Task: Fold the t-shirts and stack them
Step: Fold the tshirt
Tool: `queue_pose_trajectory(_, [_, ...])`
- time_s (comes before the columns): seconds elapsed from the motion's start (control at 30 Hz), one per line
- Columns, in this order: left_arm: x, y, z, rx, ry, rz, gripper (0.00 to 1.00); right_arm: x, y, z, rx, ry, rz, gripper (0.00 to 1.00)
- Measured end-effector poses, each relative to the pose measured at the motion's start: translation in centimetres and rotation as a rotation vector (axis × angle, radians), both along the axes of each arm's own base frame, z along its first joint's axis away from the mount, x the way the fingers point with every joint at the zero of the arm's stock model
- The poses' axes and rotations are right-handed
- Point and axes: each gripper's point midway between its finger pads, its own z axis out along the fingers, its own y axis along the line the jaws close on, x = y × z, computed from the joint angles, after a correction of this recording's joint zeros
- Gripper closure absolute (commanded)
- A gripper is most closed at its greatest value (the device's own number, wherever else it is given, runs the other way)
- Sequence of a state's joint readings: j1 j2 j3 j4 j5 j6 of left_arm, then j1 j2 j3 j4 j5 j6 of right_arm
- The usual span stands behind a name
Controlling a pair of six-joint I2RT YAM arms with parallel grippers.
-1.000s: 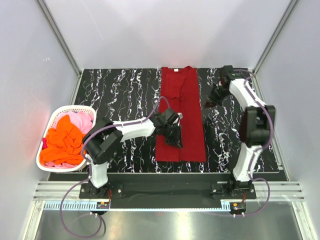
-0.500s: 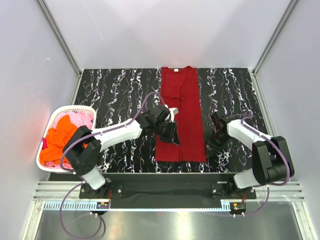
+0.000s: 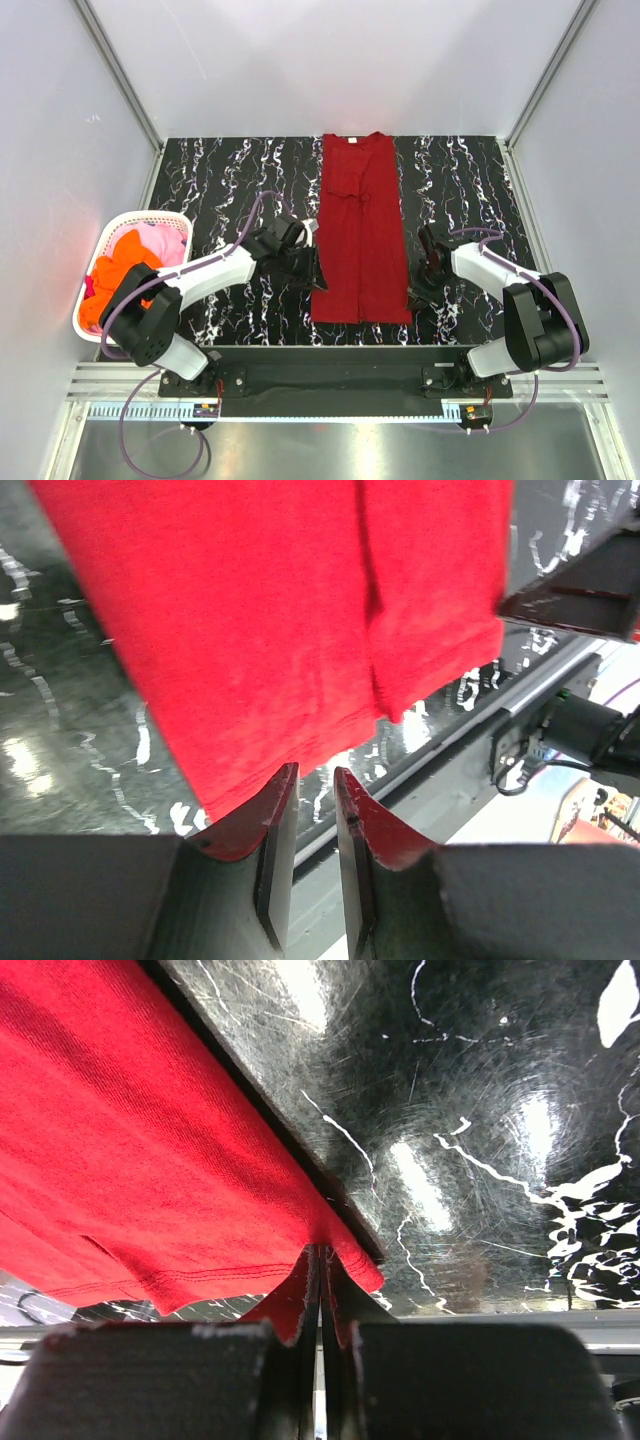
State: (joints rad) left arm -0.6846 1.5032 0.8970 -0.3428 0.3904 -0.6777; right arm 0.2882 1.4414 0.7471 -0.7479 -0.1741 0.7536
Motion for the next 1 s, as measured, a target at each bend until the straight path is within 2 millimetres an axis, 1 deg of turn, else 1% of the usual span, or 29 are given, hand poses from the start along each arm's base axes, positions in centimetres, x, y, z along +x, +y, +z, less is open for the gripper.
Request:
queue_pose_trajectory(0.13, [0.0, 1.2, -1.0, 0.027, 0.009, 0.023, 0.73, 0.0, -0.1, -0.1, -0.013, 0.0, -0.007, 1.0])
queue_pose_trajectory(0.2, [0.0, 1.7, -1.4, 0.044, 0.01, 0.032, 0.7, 0.0, -0.2, -0.3, -0.026, 0.003, -0.006, 1.0])
queue_pose_trajectory(0.37, [-0.8, 2.6, -2.6, 0.075, 0.027, 0.036, 0.67, -0.4, -0.1, -1.0, -0.065, 0.03, 0.014, 1.0])
queue_pose_trajectory(0.6, [-1.4, 3.4, -3.8, 0.108, 0.044, 0.045, 0.65, -0.1, 0.1, -1.0, -0.088, 0.036, 0.033, 1.0])
queue_pose_trajectory(0.7, [-1.7, 3.7, -3.9, 0.111, 0.048, 0.046, 0.63, -0.2, 0.0, -0.9, -0.096, 0.043, 0.034, 1.0])
queue_pose_trajectory(0.73, [-1.8, 3.8, -4.0, 0.111, 0.048, 0.046, 0.63, -0.3, 0.0, -0.9, -0.098, 0.047, 0.034, 0.99])
queue_pose_trajectory(0.77, [-2.0, 3.9, -4.1, 0.113, 0.049, 0.046, 0.63, -0.3, -0.1, -0.8, -0.099, 0.051, 0.035, 0.97])
queue_pose_trajectory(0.8, [-2.1, 3.9, -4.1, 0.114, 0.05, 0.045, 0.63, -0.3, -0.1, -0.6, -0.1, 0.055, 0.035, 0.91])
queue_pose_trajectory(0.87, [-2.3, 4.1, -4.3, 0.118, 0.056, 0.046, 0.63, -0.2, 0.0, -0.2, -0.1, 0.053, 0.038, 0.88])
queue_pose_trajectory(0.93, [-2.6, 4.3, -4.6, 0.121, 0.062, 0.045, 0.64, -0.1, 0.0, 0.3, -0.097, 0.046, 0.039, 0.89])
queue_pose_trajectory(1.0, [-2.8, 4.5, -4.9, 0.127, 0.07, 0.046, 0.64, -0.2, 0.0, 0.7, -0.094, 0.038, 0.038, 0.93])
